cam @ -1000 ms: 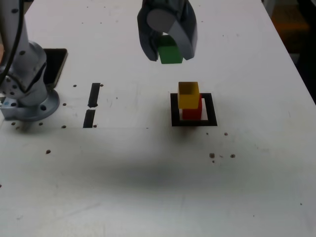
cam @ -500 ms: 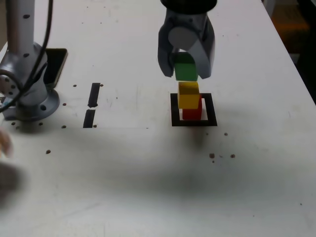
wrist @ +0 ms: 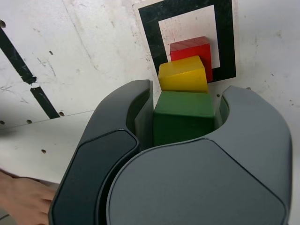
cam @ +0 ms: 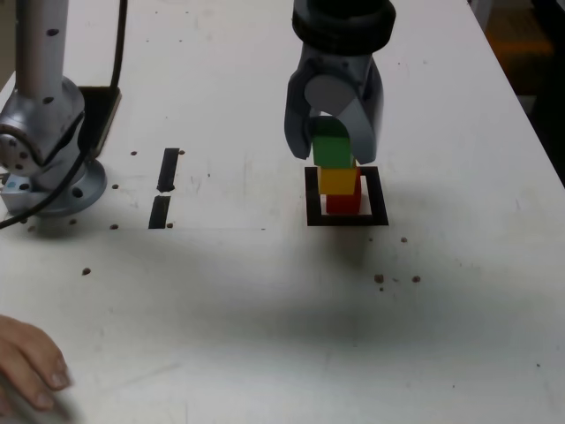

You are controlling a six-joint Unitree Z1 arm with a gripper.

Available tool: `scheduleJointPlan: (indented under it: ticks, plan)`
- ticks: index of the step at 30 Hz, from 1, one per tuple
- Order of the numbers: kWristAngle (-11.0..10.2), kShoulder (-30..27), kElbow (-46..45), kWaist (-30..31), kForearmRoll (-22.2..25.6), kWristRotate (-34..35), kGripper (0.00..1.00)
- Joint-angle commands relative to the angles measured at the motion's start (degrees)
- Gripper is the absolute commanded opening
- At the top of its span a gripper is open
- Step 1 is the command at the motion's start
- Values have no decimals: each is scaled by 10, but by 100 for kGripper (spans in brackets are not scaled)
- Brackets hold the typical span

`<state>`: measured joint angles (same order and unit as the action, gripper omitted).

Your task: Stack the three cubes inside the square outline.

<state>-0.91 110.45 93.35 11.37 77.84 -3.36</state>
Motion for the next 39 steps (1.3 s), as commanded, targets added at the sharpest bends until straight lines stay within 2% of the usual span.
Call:
scheduleJointPlan:
  ticks: [1,10,19,37,39]
  plan:
    - [0,2,-3,-2,-4,0,17]
    - [-8,2,-8,-7,-4,0,38]
    - [-16,1,-9,-9,-3,0,50]
    - [-23,5,-7,-9,-11,-4,59]
    - [-23,4,-7,-9,-12,-6,63]
